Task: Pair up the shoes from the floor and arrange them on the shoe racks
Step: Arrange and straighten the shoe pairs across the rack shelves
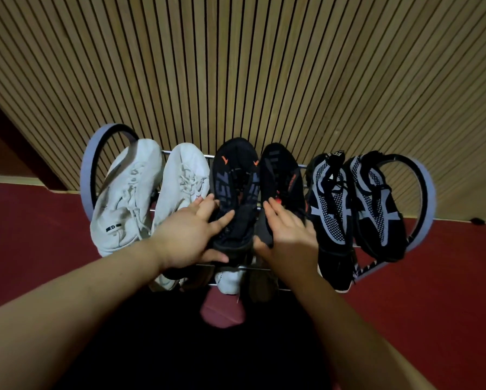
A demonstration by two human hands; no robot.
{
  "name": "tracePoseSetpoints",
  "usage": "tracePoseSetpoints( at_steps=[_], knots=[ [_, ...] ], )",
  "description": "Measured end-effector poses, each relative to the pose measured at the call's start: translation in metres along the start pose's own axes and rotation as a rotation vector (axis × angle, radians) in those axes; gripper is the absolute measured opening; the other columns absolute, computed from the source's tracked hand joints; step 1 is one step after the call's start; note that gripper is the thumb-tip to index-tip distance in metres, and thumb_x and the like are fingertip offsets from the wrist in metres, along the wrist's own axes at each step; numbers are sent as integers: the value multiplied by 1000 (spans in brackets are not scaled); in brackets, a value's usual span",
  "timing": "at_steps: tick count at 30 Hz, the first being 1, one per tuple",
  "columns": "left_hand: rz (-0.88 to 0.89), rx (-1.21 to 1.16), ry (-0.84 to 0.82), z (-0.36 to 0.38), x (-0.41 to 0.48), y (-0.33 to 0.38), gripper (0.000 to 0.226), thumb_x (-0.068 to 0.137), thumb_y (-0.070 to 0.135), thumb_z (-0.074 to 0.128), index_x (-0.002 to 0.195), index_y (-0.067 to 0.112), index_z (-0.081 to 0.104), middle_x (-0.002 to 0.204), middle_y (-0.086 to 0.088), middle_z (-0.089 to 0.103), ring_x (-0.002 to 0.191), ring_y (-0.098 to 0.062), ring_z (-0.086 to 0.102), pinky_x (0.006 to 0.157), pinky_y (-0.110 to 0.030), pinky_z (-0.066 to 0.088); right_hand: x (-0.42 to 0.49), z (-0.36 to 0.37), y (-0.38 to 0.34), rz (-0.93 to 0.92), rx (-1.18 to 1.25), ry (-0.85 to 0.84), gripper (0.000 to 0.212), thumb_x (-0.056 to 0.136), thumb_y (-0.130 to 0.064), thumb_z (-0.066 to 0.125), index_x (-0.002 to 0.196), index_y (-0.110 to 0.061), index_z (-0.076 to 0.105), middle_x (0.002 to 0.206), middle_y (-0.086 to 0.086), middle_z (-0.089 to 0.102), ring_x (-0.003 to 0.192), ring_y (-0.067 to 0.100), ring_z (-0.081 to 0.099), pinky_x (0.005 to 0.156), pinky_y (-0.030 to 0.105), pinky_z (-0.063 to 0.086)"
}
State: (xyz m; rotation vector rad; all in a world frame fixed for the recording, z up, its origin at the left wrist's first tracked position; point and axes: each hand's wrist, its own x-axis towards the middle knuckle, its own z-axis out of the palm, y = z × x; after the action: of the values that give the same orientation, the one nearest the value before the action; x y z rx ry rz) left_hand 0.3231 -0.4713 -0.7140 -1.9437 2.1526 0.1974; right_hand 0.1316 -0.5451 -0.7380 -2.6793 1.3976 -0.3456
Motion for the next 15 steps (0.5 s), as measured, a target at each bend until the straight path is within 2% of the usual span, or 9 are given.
tracePoseSetpoints(
  at_steps=[1,4,6,10,13,15],
  knots=[
    [9,4,-19,0,3,-3,105,66,86,21,151,28,1,155,-19,5,145,-36,5,117,-37,16,0,0,0,-10,2,10,67,82,-49,45,142,-20,41,149,-4,38,131,17,44,103,52,34],
    [51,37,-12,-5,10,-6,92,79,74,33,151,25,3,153,-19,8,144,-35,9,116,-35,20,3,0,5,-31,25,-108,71,85,-56,33,149,-27,23,157,-11,17,144,10,17,114,46,16],
    [70,78,-11,-7,10,-5,93,79,74,32,152,24,4,150,-18,13,142,-34,14,114,-34,24,-1,-3,11,-64,94,-68,79,77,-60,18,148,-28,28,156,-10,21,145,9,13,115,45,15],
    [127,161,-37,-17,16,-7,97,75,78,25,152,22,3,146,-15,20,133,-34,28,107,-34,31,-11,-2,22,-100,114,-13,75,79,-64,26,142,-26,41,147,-3,39,142,18,24,110,41,30],
    [156,158,-123,-31,29,-12,104,77,74,46,151,20,-3,140,-11,23,125,-32,35,102,-34,34,-15,0,19,-57,112,54,71,79,-60,33,133,-20,53,131,2,52,131,24,39,100,43,43],
    [160,171,-150,-33,32,-15,106,77,70,52,151,20,-4,140,-10,22,125,-31,36,102,-33,34,-19,5,14,-28,128,78,68,79,-58,35,130,-20,56,131,2,53,131,25,39,99,43,44]
  ],
)
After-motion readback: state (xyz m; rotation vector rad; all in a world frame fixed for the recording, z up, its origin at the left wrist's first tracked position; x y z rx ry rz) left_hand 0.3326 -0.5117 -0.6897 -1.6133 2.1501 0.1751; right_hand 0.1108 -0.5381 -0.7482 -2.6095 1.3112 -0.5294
